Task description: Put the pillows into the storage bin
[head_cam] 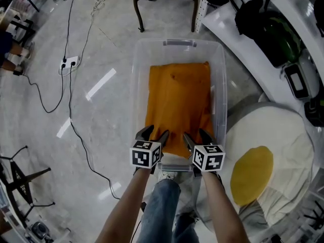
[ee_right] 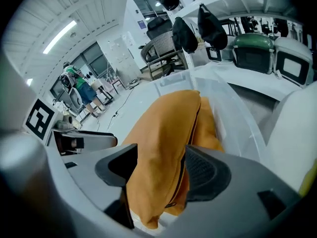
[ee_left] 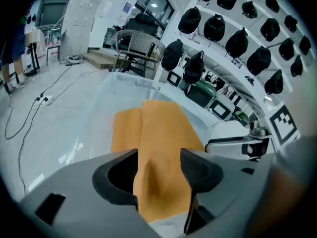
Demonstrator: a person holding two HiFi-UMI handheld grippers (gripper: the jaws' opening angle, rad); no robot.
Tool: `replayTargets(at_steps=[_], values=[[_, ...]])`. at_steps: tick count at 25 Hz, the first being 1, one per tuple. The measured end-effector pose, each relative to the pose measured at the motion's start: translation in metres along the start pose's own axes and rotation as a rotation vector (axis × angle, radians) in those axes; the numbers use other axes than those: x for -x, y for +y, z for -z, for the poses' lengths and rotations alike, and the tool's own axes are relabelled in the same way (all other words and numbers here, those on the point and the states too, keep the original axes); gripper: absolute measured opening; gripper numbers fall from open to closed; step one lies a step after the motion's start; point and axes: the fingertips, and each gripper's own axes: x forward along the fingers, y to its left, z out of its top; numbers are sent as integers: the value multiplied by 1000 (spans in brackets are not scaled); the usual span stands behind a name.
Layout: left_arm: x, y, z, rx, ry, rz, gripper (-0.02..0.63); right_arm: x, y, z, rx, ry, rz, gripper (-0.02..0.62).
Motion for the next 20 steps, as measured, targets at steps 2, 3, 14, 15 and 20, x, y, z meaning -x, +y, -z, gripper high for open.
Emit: replayTargets(at_steps=[2,3,14,15,20], values=[[14,-10,-19,-19,-40,9,262,16,2,-14,3,-34,1,282],[22,-17,-31,-35,-65,15,262,26,5,-23,9,-54,2,282],[192,-175,-211,-209,-371,152,232,265,54,-189,79,-441,2,206],[214,-194,-229,-231,-404,168,224,297,60,-206,100,-483,12,195],[333,-296,-276,-304,-547,277,147,463,93,-254,214,-664,83,123]])
